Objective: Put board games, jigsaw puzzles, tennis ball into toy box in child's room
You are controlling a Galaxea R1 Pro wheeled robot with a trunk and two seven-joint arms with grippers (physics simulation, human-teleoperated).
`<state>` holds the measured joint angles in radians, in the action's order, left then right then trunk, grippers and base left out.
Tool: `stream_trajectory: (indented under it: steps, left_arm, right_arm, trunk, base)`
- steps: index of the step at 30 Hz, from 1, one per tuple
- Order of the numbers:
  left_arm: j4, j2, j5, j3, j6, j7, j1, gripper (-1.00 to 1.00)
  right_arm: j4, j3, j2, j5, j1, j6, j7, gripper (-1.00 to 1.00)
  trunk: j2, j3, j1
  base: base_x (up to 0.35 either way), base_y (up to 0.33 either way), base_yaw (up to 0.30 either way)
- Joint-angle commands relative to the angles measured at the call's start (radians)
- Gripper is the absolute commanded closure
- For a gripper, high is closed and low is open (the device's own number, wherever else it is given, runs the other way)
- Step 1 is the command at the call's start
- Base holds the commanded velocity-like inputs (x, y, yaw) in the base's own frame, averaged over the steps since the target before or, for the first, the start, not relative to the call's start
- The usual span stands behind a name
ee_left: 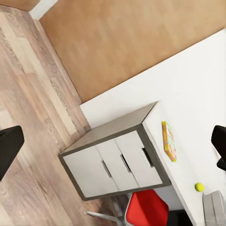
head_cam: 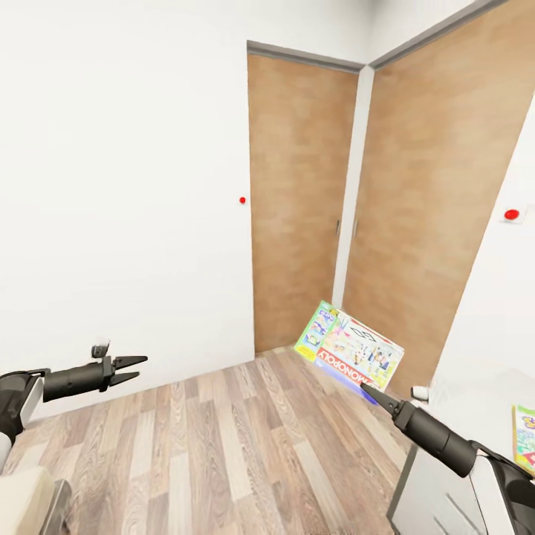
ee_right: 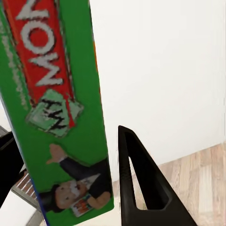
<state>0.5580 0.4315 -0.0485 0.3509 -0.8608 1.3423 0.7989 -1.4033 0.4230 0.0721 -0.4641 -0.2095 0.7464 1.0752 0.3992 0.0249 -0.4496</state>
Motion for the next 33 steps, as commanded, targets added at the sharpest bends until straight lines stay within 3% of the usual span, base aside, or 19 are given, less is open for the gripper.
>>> stream_trajectory:
  steps: [1,22,33]
  left_arm:
    - [0.000,0.000,-0.005,0.004,-0.010,0.007,0.000,-1.00]
    - [0.000,0.004,-0.002,0.003,-0.016,0.010,0.000,-1.00]
    - [0.000,0.007,-0.005,0.003,-0.021,0.008,0.001,-1.00]
  right_arm:
    - [0.001,0.000,0.000,-0.005,-0.001,0.007,0.001,1.00]
    - [0.001,0.001,0.002,-0.007,-0.001,0.007,0.002,1.00]
    - [-0.010,0.002,-0.006,-0.004,-0.001,0.007,0.000,1.00]
  trunk:
    - [0.001,0.000,0.000]
    - [0.001,0.000,0.000]
    - [0.001,-0.003,0.000]
  base:
    - [0.000,0.000,-0.278]
    - [0.000,0.000,-0.274]
    - [0.000,0.000,-0.050]
